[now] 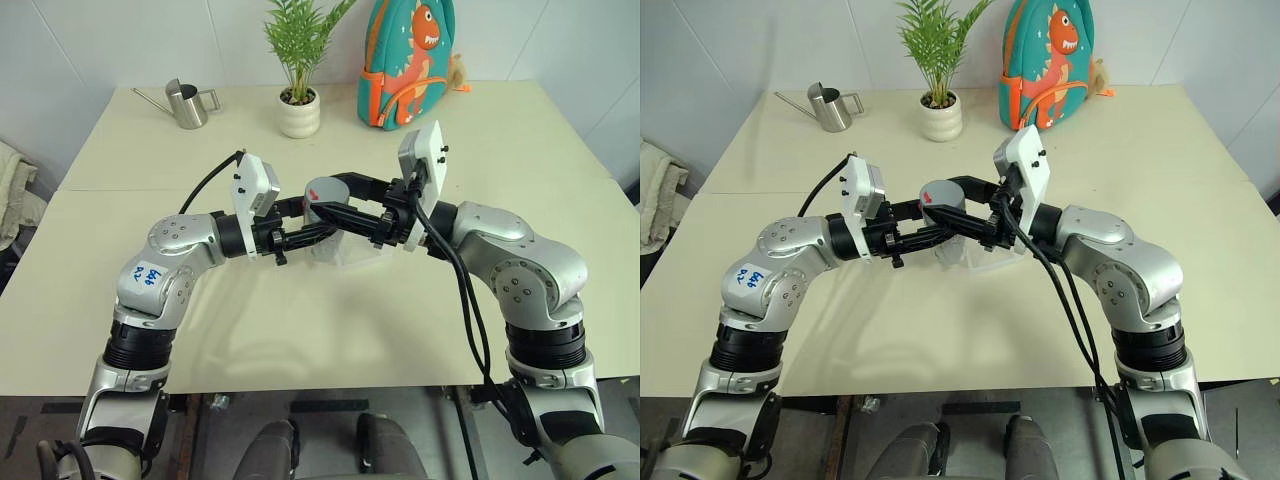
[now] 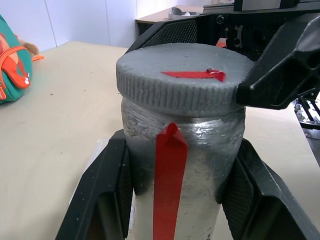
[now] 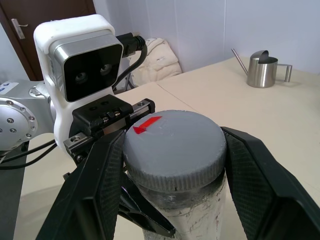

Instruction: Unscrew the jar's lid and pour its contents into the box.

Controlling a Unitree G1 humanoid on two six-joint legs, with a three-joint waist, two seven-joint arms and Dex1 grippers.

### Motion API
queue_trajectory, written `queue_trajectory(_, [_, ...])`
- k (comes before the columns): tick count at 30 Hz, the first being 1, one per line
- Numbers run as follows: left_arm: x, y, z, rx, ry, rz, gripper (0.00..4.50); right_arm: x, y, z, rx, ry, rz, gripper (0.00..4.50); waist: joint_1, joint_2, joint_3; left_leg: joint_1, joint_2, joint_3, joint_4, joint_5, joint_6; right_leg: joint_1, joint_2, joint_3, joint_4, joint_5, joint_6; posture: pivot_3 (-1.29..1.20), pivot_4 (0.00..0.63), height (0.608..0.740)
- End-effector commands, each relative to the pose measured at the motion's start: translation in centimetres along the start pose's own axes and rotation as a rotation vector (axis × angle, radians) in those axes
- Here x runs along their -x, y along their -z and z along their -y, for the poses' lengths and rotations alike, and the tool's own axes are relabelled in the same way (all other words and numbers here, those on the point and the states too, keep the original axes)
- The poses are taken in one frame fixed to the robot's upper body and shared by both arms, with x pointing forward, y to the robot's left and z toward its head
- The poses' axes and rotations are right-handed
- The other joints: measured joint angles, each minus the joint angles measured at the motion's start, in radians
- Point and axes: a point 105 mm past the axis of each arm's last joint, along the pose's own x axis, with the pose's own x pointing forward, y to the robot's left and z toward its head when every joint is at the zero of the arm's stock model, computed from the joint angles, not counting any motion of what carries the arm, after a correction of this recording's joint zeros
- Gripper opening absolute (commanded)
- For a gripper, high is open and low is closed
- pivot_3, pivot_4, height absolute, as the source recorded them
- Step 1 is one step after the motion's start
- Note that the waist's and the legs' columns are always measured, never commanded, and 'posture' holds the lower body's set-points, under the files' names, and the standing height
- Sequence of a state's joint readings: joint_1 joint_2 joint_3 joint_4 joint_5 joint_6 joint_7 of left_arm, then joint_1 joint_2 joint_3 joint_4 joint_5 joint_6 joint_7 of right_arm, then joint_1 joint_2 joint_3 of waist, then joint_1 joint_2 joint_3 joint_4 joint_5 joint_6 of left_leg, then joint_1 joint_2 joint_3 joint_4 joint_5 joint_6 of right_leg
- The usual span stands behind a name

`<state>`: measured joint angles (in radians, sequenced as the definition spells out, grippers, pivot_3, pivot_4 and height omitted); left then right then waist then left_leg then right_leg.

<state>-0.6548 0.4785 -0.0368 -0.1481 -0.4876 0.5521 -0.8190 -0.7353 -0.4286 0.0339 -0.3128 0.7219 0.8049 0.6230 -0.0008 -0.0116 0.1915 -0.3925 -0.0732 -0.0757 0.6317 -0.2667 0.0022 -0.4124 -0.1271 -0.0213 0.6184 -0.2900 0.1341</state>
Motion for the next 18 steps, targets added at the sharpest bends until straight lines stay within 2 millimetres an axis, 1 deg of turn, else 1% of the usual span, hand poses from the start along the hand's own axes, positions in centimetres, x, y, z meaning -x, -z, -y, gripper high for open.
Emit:
queue_trajectory(1, [0.2, -1.0, 0.1, -0.036, 0.006, 0.04, 1.93, 0.2, -1.3, -0.2, 0.054, -0.016, 0.038, 2.54, 0.0, 0.0, 0.0, 0.0, 0.0, 0.0, 0.0, 0.0, 0.0, 0.0, 0.0, 0.0, 0.0, 0.0, 0.0, 0.0, 0.15, 0.74])
queue_trajectory(3, [0.1, -0.9, 0.5, -0.034, 0.045, 0.033, 1.93, 0.1, -1.3, -0.5, 0.052, -0.062, 0.019, 2.54, -0.001, 0.0, 0.0, 0.0, 0.0, 0.0, 0.0, 0.0, 0.0, 0.0, 0.0, 0.0, 0.0, 0.0, 0.0, 0.0, 0.15, 0.74])
queue_trajectory(4, [0.2, -0.8, 0.8, -0.03, 0.07, 0.03, 1.93, -0.1, -1.1, -1.3, 0.066, -0.127, -0.004, 2.54, -0.001, 0.0, 0.0, 0.0, 0.0, 0.0, 0.0, 0.0, 0.0, 0.0, 0.0, 0.0, 0.0, 0.0, 0.0, 0.0, 0.15, 0.74])
queue_trajectory(5, [0.3, -0.6, 1.0, -0.021, 0.092, 0.026, 1.93, -0.3, -0.9, -2.8, 0.122, -0.237, -0.029, 2.54, -0.001, 0.0, 0.0, 0.0, 0.0, 0.001, 0.0, 0.0, 0.0, 0.0, 0.0, 0.0, 0.0, 0.0, 0.0, 0.0, 0.15, 0.74])
queue_trajectory(6, [0.4, -0.4, 1.1, -0.014, 0.114, 0.026, 1.93, -0.5, -0.8, -3.8, 0.165, -0.313, -0.039, 2.54, -0.001, 0.0, 0.0, 0.0, 0.0, 0.001, 0.0, 0.0, 0.0, 0.0, 0.0, 0.001, 0.0, 0.0, 0.0, 0.0, 0.15, 0.74])
queue_trajectory(7, [0.5, -0.3, 1.4, -0.012, 0.144, 0.031, 1.93, -0.9, -0.7, -4.4, 0.179, -0.361, -0.052, 2.54, -0.001, 0.0, 0.0, 0.0, 0.0, 0.002, 0.0, 0.0, 0.001, -0.001, 0.0, 0.001, 0.0, 0.0, 0.0, 0.0, 0.15, 0.74])
queue_trajectory(10, [0.7, -1.5, 2.9, 0.007, 0.295, 0.11, 1.93, -1.1, -0.3, -6.1, 0.135, -0.543, -0.093, 2.54, -0.003, 0.0, 0.0, 0.001, 0.001, 0.003, 0.0, -0.001, 0.001, 0.0, 0.001, 0.002, -0.001, 0.0, 0.0, 0.0, 0.15, 0.74])
queue_trajectory(11, [0.7, -1.6, 3.1, 0.004, 0.333, 0.108, 1.93, -0.9, -0.1, -6.3, 0.133, -0.586, -0.113, 2.54, -0.003, 0.0, 0.0, 0.001, 0.001, 0.003, 0.0, -0.001, 0.001, 0.0, 0.002, 0.002, -0.001, 0.0, 0.0, 0.0, 0.15, 0.74])
queue_trajectory(14, [1.2, -0.9, 4.0, -0.016, 0.437, 0.048, 1.93, -0.2, 0.8, -6.5, 0.138, -0.666, -0.183, 2.54, -0.002, 0.0, 0.0, 0.001, 0.001, 0.003, 0.0, -0.001, 0.001, 0.0, 0.002, 0.002, -0.001, 0.0, 0.0, 0.0, 0.15, 0.74])
queue_trajectory(18, [1.4, -0.4, 3.7, -0.055, 0.438, 0.043, 1.93, 0.0, 0.7, -5.8, 0.151, -0.658, -0.193, 2.54, 0.0, 0.0, 0.0, 0.001, 0.001, 0.003, 0.0, -0.001, 0.002, 0.0, 0.001, 0.002, -0.002, 0.0, 0.001, 0.0, 0.15, 0.74])
